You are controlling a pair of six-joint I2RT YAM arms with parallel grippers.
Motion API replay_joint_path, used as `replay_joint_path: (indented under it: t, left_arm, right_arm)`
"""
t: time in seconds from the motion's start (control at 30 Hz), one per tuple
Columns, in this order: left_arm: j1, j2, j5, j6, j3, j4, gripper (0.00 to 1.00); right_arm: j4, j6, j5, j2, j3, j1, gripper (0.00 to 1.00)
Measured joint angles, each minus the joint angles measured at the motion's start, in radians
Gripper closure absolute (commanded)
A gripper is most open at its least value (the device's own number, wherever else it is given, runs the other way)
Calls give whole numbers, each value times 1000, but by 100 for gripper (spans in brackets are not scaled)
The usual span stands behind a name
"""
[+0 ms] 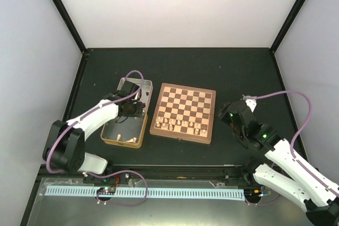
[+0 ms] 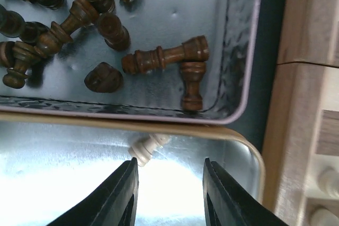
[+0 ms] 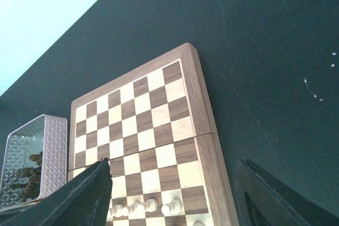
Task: Set up the chess pieces on the board
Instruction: Pick up the chess piece from the storage box.
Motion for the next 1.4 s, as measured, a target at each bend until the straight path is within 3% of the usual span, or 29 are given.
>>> replay_joint_path:
  t: [0.5, 0.77, 0.97, 1.17, 1.4]
  left_arm:
    - [32, 210, -14, 48, -1, 76, 69]
    - [32, 215, -3, 21, -3, 75, 83]
    - [32, 215, 9, 14, -6, 74, 76]
    - [32, 215, 23, 11, -6, 74, 90]
    - [32, 180, 35, 1, -23, 59, 91]
  right_arm:
    - [-3, 3, -19, 55, 47, 0, 35]
    - [-2, 3, -23, 58, 56, 0, 35]
    - [0, 3, -31, 60, 56, 0, 35]
    - [2, 3, -36, 60, 56, 0, 35]
    - [26, -10, -53, 60, 55, 0, 34]
